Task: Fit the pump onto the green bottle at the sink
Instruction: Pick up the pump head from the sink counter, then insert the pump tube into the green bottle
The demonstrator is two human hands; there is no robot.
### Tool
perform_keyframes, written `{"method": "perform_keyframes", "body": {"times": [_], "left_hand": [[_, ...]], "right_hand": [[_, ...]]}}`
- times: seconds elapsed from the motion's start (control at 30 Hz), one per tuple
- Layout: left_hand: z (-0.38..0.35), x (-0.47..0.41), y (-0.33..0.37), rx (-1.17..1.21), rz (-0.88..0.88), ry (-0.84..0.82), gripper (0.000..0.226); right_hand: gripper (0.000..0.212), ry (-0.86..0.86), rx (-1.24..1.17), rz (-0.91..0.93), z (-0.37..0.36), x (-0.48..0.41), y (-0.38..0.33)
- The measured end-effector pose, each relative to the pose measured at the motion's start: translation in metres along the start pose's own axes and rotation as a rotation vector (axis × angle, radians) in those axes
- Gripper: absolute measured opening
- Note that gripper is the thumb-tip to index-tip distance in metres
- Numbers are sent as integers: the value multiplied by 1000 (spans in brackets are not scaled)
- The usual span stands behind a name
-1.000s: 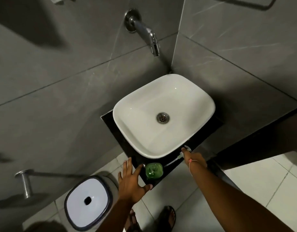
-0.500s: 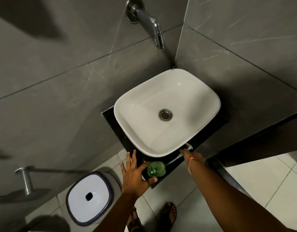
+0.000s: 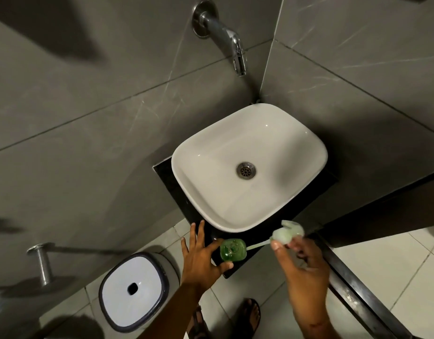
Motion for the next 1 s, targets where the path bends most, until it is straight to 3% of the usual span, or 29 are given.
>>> {"method": "perform_keyframes", "body": {"times": [0.47, 0.63, 1.0], "left_hand": [[-1, 1, 1, -31, 4, -11, 68], [0, 1, 0, 1, -6, 23, 59], [-1, 0, 0, -11, -8, 10, 61]], "right_hand": [[26, -143, 128, 286, -49, 16, 33], [34, -230, 257, 308, -62, 22, 58], [39, -193, 337, 260, -68, 27, 85]]}}
Point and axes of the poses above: each hand's wrist, its own x-axis away from the middle knuckle, its own z-axis out of the back of the hand, y = z × x, the point moved 4 cm from there along -x, towards the middle knuckle, and after that the axes turned 11 degrees about y, right-handed, at the moved point
